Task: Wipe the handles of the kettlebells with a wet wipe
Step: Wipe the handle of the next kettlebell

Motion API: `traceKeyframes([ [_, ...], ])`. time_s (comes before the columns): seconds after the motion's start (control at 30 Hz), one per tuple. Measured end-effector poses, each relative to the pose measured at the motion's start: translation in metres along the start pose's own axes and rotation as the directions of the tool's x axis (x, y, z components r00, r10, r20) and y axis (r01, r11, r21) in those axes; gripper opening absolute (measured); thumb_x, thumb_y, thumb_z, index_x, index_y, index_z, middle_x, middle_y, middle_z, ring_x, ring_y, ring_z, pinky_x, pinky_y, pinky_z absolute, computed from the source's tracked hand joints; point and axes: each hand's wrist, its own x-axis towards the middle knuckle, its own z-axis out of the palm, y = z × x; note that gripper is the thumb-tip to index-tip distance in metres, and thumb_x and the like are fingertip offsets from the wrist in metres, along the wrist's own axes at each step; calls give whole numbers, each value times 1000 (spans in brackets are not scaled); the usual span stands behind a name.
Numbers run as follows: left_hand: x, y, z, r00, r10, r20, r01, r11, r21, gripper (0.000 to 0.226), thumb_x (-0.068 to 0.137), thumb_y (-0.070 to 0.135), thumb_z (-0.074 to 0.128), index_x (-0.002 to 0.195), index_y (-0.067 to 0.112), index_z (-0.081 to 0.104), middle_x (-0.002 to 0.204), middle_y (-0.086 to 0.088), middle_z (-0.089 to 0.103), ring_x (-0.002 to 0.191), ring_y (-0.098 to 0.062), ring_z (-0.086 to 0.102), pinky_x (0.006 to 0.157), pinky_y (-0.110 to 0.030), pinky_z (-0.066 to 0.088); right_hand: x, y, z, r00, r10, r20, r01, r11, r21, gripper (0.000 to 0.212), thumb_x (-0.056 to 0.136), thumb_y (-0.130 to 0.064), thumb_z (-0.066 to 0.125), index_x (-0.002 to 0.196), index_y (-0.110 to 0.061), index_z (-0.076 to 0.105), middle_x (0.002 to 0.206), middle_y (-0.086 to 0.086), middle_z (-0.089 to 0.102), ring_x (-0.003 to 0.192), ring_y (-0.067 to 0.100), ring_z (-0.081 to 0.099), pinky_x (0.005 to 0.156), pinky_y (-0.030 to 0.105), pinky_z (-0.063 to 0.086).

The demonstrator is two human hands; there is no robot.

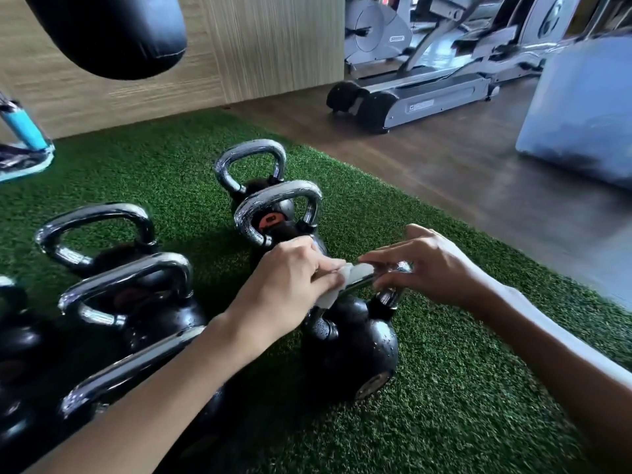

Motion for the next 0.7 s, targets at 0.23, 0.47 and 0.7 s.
traceKeyframes([
  [0.23,22,0,-5,998,14,58,-15,1000,11,28,85,39,78,113,33,77,95,15,72,76,9,58,66,1,38,0,3,-13,996,89,-15,-88,995,55,50,71,-53,76,119,-44,68,80,-10,53,75,7,43,63,29,37],
  [0.47,-11,-10,15,977,-23,-212,-14,985,-171,30,81,42,79,106,25,81,90,15,76,81,6,69,75,-18,56,-3,10,-19,995,56,-84,-53,998,31,53,69,-63,67,119,-47,62,77,-23,57,75,1,48,65,32,42],
  [0.7,-25,-28,19,951,-168,-260,100,962,-255,34,73,34,87,102,19,82,95,17,76,85,13,69,75,-4,50,0,-4,-17,996,38,-83,-27,992,126,45,78,-26,82,121,-24,67,64,-30,49,65,-22,52,61,-2,33],
])
